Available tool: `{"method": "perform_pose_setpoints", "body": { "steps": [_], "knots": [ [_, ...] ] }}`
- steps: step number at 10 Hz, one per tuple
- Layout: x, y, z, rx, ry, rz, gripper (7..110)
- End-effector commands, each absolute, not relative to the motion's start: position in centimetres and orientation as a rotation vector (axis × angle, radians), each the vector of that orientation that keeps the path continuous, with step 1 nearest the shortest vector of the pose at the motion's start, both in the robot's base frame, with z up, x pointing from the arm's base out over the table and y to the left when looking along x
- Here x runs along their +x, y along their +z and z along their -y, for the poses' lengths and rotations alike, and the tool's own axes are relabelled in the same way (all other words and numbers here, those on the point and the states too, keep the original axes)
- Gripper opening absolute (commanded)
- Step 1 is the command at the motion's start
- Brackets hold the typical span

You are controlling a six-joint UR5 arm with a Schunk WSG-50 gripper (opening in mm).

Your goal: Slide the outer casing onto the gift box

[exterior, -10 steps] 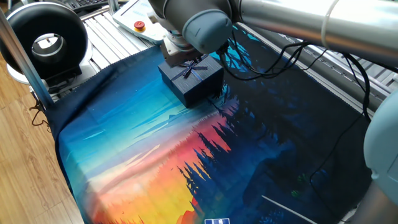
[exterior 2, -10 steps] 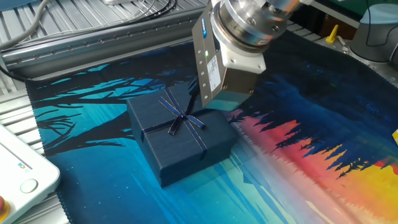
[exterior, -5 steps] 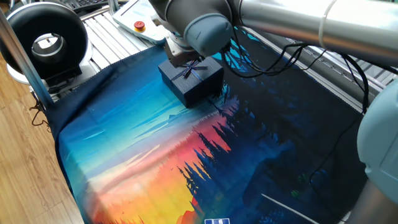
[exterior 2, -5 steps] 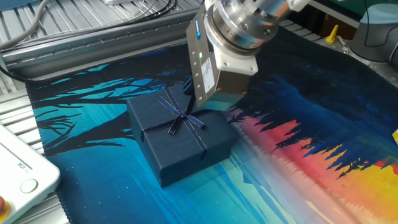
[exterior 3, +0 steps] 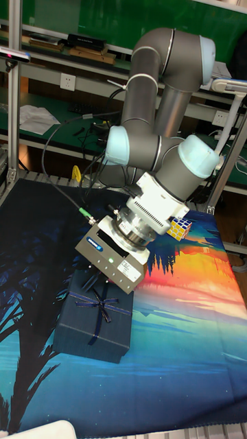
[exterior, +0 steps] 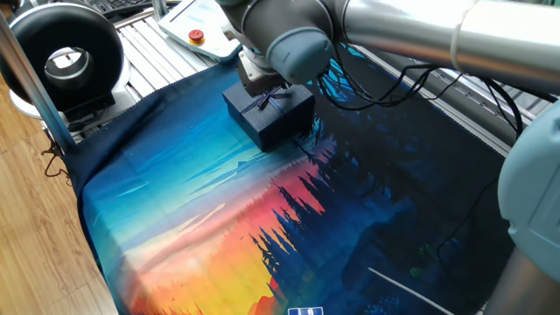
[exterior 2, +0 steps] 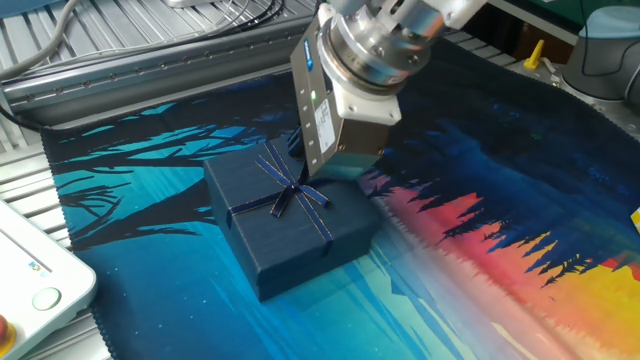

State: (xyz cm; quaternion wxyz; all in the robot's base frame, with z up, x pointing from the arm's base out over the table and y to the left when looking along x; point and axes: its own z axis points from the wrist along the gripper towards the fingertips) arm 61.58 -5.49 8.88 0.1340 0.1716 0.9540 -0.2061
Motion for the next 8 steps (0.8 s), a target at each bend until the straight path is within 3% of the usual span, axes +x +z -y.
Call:
{"method": "perform_pose_setpoints", "body": {
  "steps": [1,6,8],
  "knots": [
    [61.6,7.8,6.1,0.496,-0.574,-2.770,7],
    [61.8,7.7,4.1,0.527,-0.610,-2.746,7],
    [61.6,8.1,3.4,0.535,-0.521,-2.784,7]
  ]
}}
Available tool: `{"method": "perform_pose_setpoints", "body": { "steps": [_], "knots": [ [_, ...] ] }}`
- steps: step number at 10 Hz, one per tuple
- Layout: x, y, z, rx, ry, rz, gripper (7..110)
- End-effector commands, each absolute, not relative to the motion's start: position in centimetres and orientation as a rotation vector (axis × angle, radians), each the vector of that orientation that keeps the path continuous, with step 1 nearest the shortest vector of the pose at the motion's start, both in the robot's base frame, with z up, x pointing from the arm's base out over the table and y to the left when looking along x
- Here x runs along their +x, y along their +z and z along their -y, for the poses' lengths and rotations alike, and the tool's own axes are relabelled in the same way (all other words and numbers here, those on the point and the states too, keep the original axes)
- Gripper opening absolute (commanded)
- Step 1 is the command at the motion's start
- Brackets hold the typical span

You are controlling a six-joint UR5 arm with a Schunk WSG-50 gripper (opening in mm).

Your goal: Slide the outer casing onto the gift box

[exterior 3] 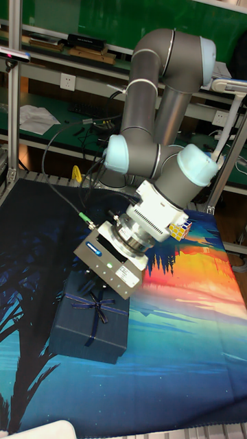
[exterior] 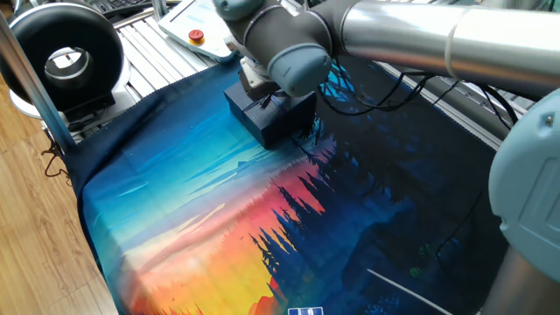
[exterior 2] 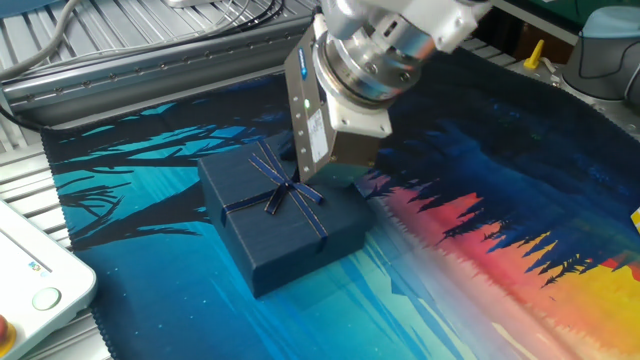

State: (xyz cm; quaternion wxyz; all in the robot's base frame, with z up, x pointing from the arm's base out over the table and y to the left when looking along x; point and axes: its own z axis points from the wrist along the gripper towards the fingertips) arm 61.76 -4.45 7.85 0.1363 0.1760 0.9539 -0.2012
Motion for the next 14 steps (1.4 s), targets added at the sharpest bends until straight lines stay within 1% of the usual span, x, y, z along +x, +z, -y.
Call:
{"method": "perform_pose_setpoints", "body": {
  "steps": [1,3,5,6,7,8,10,11,12,13,14],
  "knots": [
    [61.5,8.7,4.2,0.515,-0.503,-2.787,7],
    [60.5,10.1,4.1,0.532,-0.547,-2.765,7],
    [59.7,12.5,1.7,0.590,-0.542,-2.754,7],
    [59.3,13.3,-0.2,0.625,-0.505,-2.752,7],
    [59.2,13.0,-2.0,0.654,-0.417,-2.767,7],
    [59.2,12.3,-4.1,0.699,-0.291,-2.790,7],
    [59.6,11.9,-6.4,0.722,-0.155,-2.801,7],
    [59.3,11.7,-8.2,0.757,-0.052,-2.823,7],
    [58.8,11.6,-9.6,0.745,0.017,-2.851,7],
    [58.1,11.7,-10.1,0.723,0.032,-2.875,22],
    [57.1,11.8,-10.4,0.699,0.038,-2.910,22]
  ]
}}
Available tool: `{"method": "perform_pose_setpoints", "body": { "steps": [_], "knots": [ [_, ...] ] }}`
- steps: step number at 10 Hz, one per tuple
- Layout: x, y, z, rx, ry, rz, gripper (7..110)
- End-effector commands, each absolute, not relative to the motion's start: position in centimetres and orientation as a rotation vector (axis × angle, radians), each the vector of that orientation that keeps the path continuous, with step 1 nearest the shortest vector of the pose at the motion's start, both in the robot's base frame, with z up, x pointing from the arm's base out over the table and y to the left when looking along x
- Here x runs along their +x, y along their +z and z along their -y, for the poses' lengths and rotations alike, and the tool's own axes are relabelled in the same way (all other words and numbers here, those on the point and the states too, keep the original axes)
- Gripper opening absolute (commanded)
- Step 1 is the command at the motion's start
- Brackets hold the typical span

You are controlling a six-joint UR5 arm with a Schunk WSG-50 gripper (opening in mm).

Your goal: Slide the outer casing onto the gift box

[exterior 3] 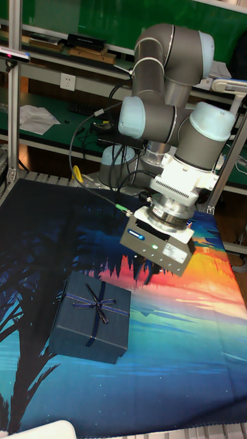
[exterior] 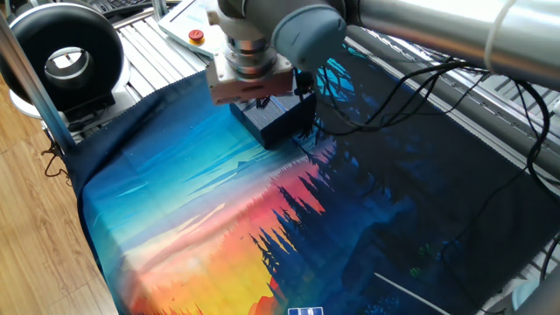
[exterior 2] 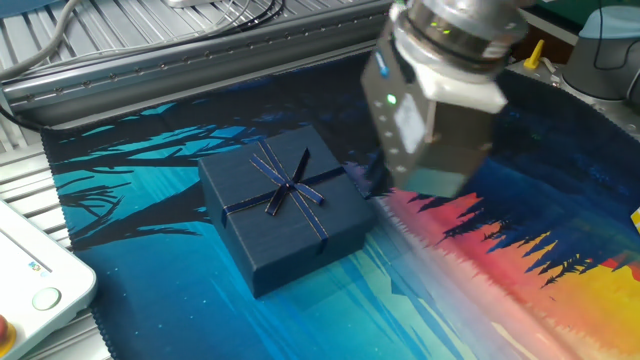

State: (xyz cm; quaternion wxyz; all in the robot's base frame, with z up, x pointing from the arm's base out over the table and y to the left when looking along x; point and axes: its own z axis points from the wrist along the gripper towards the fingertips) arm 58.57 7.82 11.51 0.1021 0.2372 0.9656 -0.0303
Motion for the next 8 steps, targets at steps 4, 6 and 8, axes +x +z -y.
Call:
{"method": "perform_pose_setpoints", "body": {
  "steps": [4,6,8],
  "knots": [
    [53.2,11.7,-8.3,0.160,-0.141,-3.132,22],
    [53.0,11.7,-8.0,0.098,-0.158,-3.142,22],
    [53.0,11.6,-7.9,0.096,-0.158,-3.142,22]
  ]
}}
